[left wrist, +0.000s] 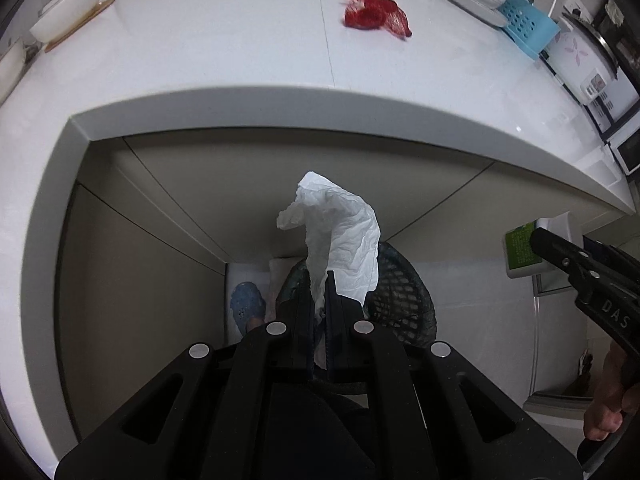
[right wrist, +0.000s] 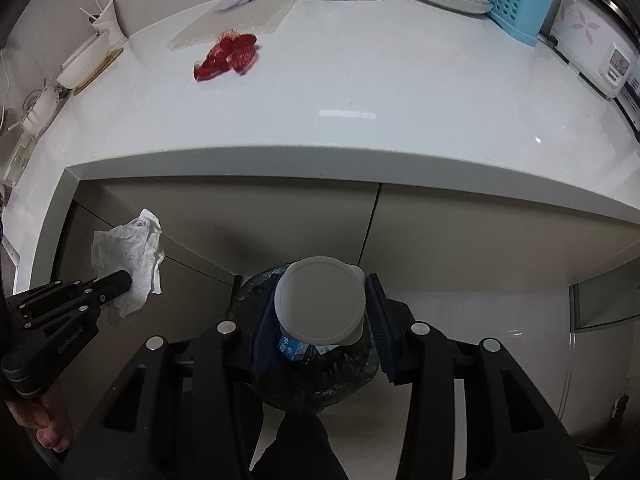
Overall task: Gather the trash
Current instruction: 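Open the right tool to drop the jar while the left tool releases the tissue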
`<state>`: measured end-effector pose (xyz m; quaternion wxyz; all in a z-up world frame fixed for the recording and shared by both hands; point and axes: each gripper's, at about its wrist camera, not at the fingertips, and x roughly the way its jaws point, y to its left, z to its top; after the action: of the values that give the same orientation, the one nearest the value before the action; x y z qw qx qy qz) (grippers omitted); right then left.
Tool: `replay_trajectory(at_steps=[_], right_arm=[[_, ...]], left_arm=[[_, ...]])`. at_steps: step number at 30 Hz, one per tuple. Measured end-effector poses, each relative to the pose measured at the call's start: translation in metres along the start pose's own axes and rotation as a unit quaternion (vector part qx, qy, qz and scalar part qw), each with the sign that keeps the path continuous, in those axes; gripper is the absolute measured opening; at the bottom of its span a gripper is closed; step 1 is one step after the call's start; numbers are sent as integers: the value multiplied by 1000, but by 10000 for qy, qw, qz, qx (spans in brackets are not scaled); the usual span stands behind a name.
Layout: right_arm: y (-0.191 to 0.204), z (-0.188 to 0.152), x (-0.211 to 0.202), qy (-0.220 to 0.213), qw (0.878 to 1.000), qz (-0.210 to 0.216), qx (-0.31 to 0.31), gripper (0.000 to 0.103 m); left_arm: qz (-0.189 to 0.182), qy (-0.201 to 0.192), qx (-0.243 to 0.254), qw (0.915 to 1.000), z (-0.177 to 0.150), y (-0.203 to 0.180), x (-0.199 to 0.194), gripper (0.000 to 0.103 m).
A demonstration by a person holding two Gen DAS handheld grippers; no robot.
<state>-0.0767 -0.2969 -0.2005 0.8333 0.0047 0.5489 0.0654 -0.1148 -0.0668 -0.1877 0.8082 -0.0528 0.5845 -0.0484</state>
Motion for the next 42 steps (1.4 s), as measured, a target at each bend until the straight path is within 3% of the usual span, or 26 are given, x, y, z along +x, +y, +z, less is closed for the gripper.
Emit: replay_trajectory(at_steps=[3, 11, 19, 20, 22, 25, 31, 42], right_arm=[[2, -4, 17, 109, 9999, -52, -47, 40], [5, -18, 53, 404, 9991, -9, -152, 40], [21, -28, 76, 649, 9971, 136, -383, 41], [22, -27, 77, 654, 9970, 140, -393, 43], [24, -26, 76, 608, 9973, 97, -396, 60], [22, -26, 72, 512, 9981, 22, -355, 74], [2, -26, 61, 307, 9994, -121, -129, 92], [-49, -31, 43, 199, 9977, -365, 538, 95]], left_arm=[[8, -97, 150, 9998, -7, 0, 9, 3], [2, 76, 0, 10000, -13, 10, 32, 3], [125, 88, -164, 9997, -20, 20, 28, 3], [135, 105, -190, 9997, -21, 21, 29, 3], [140, 139, -212, 9996, -23, 25, 31, 3], [132, 167, -207, 9996, -23, 24, 33, 3], [96, 251, -60, 9996, -25, 13, 46, 3], [-139, 521, 650, 9964, -20, -41, 81, 3]])
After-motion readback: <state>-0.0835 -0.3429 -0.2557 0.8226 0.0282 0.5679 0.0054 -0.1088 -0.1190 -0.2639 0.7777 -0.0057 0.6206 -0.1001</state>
